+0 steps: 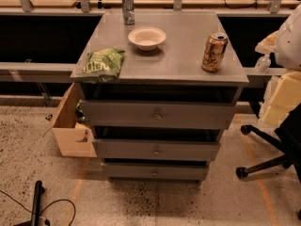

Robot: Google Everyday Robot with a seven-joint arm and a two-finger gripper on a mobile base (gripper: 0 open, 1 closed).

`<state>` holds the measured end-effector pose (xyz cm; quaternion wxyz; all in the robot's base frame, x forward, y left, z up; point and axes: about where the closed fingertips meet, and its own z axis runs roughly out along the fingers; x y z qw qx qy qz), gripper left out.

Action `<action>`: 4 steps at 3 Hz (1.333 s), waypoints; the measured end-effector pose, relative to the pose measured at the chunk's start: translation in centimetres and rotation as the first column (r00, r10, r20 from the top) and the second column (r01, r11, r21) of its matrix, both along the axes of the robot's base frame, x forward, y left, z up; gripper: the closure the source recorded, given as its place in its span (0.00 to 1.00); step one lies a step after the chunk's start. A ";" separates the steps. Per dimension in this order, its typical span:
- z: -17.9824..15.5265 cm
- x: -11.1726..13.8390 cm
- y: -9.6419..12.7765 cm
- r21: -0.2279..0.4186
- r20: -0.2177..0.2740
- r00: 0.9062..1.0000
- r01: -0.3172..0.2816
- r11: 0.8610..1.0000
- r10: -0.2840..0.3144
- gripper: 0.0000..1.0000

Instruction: Place orange can into paper bowl

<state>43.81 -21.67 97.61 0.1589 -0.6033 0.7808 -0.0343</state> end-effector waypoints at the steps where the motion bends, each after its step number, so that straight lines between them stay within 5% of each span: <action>1: 0.0 0.0 0.0 0.000 0.000 1.000 0.000 1.000 0.000 0.00; 2: -0.2 0.8 0.0 0.019 0.019 1.000 0.019 1.000 -0.019 0.00; 3: -1.9 3.6 -1.2 0.135 0.049 0.996 0.067 0.989 -0.074 0.00; 4: -3.4 8.6 -1.9 0.313 0.107 0.986 0.092 0.945 -0.131 0.00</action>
Offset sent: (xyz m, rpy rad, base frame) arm 0.0208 -0.0005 -0.0096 0.0486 -0.0266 -0.0475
